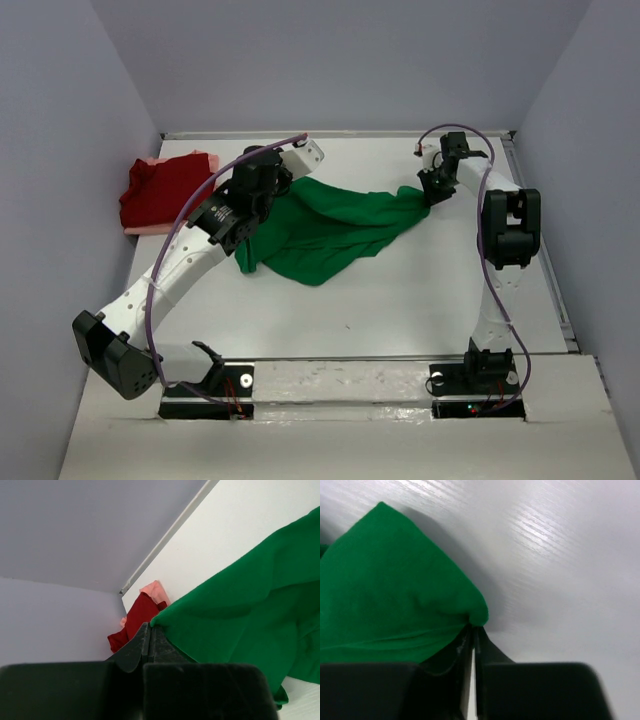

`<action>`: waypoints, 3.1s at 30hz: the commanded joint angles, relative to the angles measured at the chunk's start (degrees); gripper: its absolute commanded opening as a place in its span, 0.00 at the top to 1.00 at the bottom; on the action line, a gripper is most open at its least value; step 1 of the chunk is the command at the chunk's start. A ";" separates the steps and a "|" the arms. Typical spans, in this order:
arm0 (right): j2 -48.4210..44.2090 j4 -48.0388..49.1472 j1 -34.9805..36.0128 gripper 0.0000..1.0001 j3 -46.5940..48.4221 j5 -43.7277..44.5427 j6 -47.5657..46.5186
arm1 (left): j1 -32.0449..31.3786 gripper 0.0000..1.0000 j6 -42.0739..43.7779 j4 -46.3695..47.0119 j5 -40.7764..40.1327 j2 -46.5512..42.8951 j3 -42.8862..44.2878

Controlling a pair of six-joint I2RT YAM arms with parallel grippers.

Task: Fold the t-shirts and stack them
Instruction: Flatten out the crumpled T-shirt at the center of the board.

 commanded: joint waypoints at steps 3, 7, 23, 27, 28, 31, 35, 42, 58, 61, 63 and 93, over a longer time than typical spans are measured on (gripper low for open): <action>-1.35 -1.05 -0.29 1.00 -0.66 -0.25 -0.22 | -0.32 1.00 -0.18 0.64 -0.78 -0.79 0.77; -5.04 -1.49 -0.29 1.00 -0.93 0.01 -0.30 | -0.32 1.00 -0.36 1.17 -1.30 -0.87 0.86; -26.66 -12.74 -0.29 1.00 18.32 0.01 -1.80 | 0.74 1.00 3.86 10.22 -8.51 4.31 13.94; -33.76 -13.71 -0.29 1.00 15.96 0.19 -2.59 | 1.18 1.00 2.98 10.22 -9.74 4.22 18.78; -35.44 -13.71 -0.29 1.00 15.25 0.45 -2.85 | 1.53 1.00 2.98 10.13 -10.00 4.05 20.09; -41.67 -14.50 -0.29 1.00 12.79 0.63 -3.29 | 2.93 1.00 2.80 9.00 -9.83 3.17 22.55; -48.71 -15.38 -0.29 1.00 9.89 0.89 -3.47 | 5.21 1.00 1.31 6.27 -7.74 1.15 24.93; -54.09 -14.77 -0.29 1.00 12.25 2.91 -3.38 | 9.88 1.00 -1.41 4.33 -4.03 -3.16 24.42; -35.21 -1.06 -0.29 1.00 8.81 7.04 -4.00 | 16.11 1.00 -0.18 22.16 -1.57 0.16 6.92; -28.89 -0.61 -0.29 1.00 13.91 7.48 -3.91 | 18.75 1.00 -1.15 25.15 -1.04 4.91 10.42; -25.37 -0.70 -0.29 1.00 19.53 7.57 -4.00 | 19.28 1.00 -1.50 27.17 -2.18 7.03 12.27; -61.92 -3.43 -0.29 1.00 13.21 6.87 -1.09 | 23.41 1.00 -14.60 14.80 6.25 -18.02 11.48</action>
